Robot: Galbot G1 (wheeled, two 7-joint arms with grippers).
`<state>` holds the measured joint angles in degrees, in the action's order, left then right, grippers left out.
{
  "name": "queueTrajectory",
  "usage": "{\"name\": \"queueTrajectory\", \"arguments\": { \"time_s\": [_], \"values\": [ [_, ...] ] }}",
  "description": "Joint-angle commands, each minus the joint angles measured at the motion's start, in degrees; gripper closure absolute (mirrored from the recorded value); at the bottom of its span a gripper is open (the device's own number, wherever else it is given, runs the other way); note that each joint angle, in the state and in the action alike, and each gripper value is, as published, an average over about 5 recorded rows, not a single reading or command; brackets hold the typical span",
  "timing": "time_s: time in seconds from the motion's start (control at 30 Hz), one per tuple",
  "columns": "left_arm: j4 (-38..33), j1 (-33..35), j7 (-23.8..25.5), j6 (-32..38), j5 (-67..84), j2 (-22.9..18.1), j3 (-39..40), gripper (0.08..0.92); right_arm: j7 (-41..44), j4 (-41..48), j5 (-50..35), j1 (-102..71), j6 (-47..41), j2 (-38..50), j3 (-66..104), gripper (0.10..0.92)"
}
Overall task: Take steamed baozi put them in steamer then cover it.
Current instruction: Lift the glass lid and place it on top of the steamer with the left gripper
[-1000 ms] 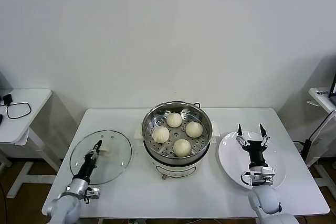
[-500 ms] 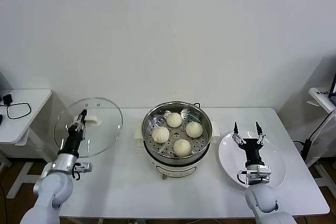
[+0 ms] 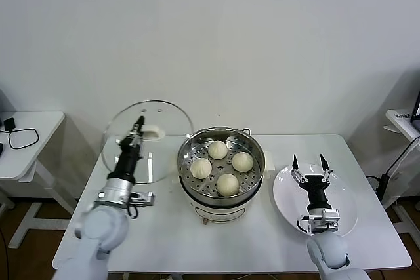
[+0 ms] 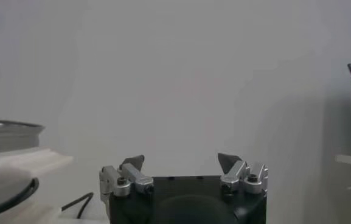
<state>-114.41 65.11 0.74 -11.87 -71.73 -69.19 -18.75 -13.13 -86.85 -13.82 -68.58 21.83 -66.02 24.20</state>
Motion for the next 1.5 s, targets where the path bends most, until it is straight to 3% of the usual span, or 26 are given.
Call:
{"name": "queueTrajectory", "arguments": {
  "time_s": [0.03, 0.33, 0.87, 1.5],
  "values": [
    [-2.1, -5.2, 8.9, -13.9, -1.9, -8.2, 19.3, 0.811, 0.1, 0.4, 0.9, -0.1, -0.7, -0.6, 0.4, 0.203],
    [3.7, -9.3, 11.1, -21.5, -7.6, -13.6, 26.0, 0.811, 0.2, 1.4, 1.7, -0.2, -0.6, -2.1, 1.3, 0.203],
    [12.3, -11.2, 12.9, -18.4, -17.0, -16.4, 27.3, 0.811, 0.3, 2.5, 2.0, -0.3, -0.5, -2.7, 2.2, 0.203],
    [15.4, -11.1, 13.3, -17.2, -18.8, -17.4, 26.4, 0.811, 0.4, 2.9, 2.1, -0.3, -0.3, -2.7, 2.6, 0.203]
  ]
}}
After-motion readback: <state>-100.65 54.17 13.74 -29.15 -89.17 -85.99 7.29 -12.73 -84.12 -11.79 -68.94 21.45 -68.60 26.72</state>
